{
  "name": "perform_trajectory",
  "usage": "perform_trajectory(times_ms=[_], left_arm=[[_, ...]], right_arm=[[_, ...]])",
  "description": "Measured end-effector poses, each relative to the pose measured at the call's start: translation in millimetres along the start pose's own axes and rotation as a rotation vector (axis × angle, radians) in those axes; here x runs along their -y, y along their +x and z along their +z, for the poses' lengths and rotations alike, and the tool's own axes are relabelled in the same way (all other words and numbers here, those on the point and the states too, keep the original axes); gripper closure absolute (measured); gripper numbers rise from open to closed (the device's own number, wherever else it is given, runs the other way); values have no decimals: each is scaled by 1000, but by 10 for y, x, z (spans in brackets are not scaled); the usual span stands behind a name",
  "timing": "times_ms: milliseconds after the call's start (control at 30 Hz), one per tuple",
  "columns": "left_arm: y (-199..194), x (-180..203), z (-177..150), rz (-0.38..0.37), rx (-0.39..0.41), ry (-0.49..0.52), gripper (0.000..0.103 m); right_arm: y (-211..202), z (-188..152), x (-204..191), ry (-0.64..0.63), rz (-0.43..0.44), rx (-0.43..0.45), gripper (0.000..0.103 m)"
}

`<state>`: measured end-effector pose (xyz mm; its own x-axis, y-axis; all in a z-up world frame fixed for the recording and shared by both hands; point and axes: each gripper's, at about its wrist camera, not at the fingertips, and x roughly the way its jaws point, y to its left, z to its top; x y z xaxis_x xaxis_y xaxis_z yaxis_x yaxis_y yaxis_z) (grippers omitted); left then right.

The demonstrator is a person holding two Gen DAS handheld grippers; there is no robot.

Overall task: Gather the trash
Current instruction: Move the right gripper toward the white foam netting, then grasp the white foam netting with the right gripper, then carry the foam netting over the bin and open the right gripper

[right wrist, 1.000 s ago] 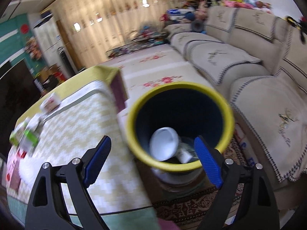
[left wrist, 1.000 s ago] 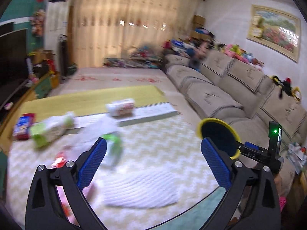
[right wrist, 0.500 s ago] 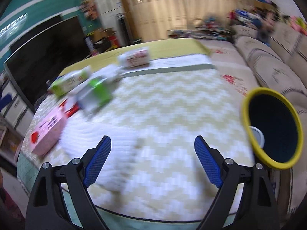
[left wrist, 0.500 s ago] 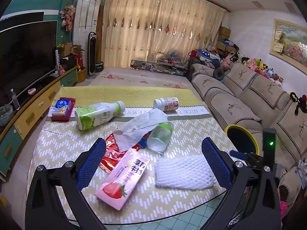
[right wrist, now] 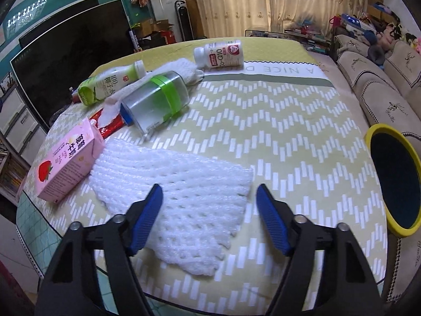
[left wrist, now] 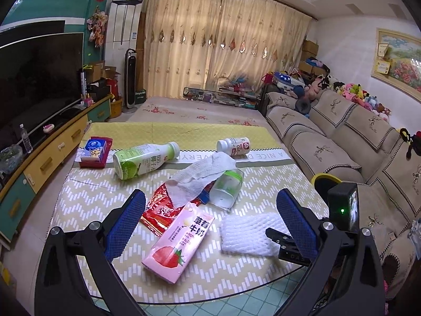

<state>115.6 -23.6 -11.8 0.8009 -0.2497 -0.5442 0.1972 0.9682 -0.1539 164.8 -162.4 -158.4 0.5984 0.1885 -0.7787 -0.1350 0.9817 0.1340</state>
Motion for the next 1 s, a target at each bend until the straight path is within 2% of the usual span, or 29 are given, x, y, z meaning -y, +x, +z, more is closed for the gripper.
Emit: perform_trajectory(times_ms=[167,233,333,633,1000], left_arm=[[41,42,-26,-2,-11,8,5],[54,40,-34,-1,-13,7,5],[72,35,-45,1,-17,3,5],[131,32,-86,2,-31,1,5],[219,184,-87,-9,-51,29,5]], right_arm=[[-21,-19,-14,-1,5,13,54],[-43,-23,0,11,22,17,71],[-78,-21,21,28,54,25,85],[-355,19,235,85,20,111,88],[-776,36,975,241,-94,222,88]])
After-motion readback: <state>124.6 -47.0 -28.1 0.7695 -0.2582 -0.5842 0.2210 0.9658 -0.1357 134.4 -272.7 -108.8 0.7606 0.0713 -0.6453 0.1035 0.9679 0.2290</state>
